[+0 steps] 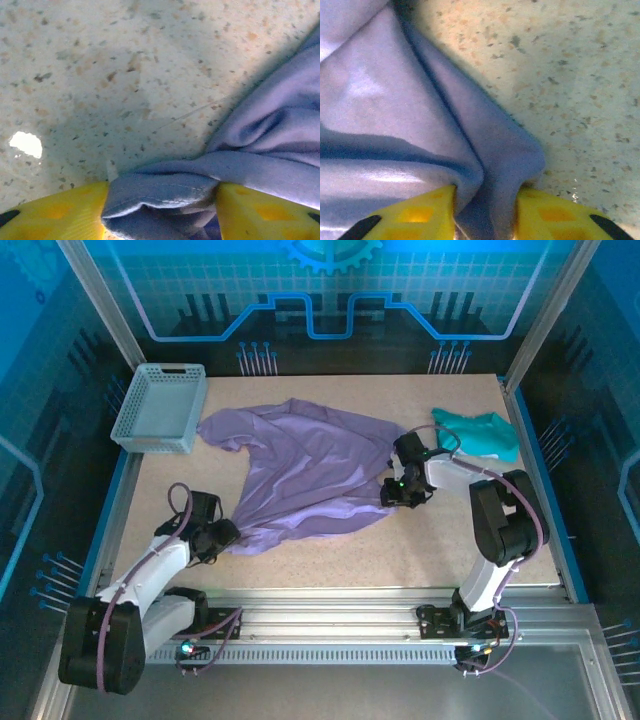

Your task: Fold the inside-out t-shirt

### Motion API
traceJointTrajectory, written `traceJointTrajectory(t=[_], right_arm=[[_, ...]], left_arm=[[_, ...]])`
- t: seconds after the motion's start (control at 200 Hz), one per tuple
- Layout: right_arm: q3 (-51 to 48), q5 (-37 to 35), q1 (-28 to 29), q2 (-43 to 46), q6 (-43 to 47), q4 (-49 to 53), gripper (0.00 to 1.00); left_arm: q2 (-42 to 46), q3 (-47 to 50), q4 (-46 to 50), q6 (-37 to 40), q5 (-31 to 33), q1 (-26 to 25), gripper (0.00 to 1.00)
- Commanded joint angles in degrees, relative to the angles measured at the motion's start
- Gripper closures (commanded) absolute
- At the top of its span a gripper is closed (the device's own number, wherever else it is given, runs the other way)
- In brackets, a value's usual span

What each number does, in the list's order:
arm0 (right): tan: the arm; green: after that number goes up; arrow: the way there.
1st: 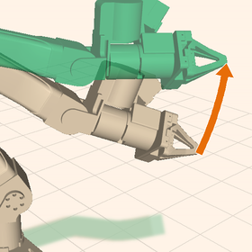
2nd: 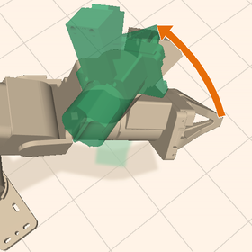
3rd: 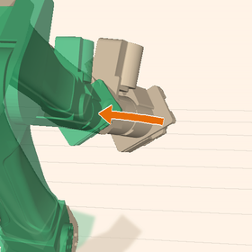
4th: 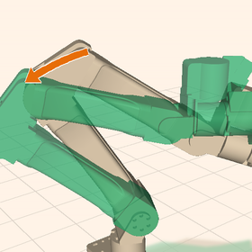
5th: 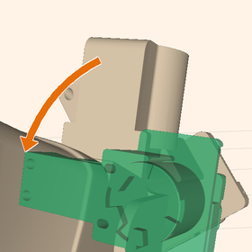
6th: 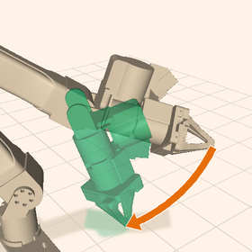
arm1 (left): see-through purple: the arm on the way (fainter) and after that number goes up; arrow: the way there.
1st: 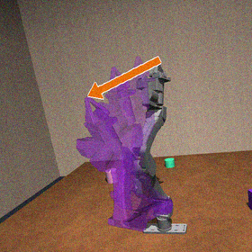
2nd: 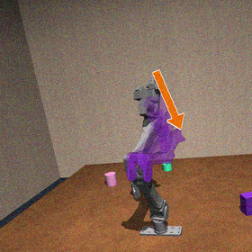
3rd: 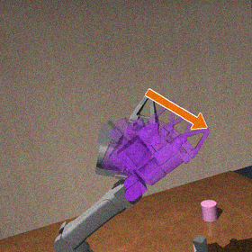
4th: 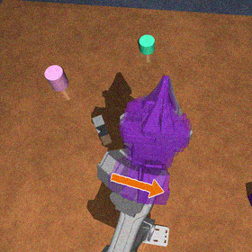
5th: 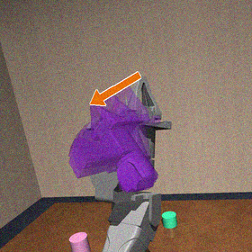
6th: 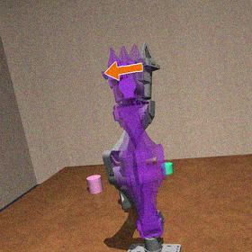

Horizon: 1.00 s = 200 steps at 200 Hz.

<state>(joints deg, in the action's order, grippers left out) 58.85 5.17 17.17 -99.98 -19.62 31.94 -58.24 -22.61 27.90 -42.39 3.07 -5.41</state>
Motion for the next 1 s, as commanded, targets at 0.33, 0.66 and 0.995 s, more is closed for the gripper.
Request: traceJointTrajectory(t=[0.33, 0.66, 0.995], right_arm=[[2.34, 11.82, -6.48, 21.04, -1.47, -2.54, 1.00], [2.34, 3.12, -7.93, 23.72, -0.39, 4.87, 1.00], [-4.34, -15.96, 11.88, 22.10, 9.72, 3.13, 0.49]], left_arm=[[5.06, -10.21, -9.13, 0.25, -10.09, -0.74, 1.00], [3.57, -26.25, -4.25, 6.14, -9.63, -1.19, 1.00], [4.14, -19.60, -2.11, 7.16, -13.98, -1.27, 1.00]])
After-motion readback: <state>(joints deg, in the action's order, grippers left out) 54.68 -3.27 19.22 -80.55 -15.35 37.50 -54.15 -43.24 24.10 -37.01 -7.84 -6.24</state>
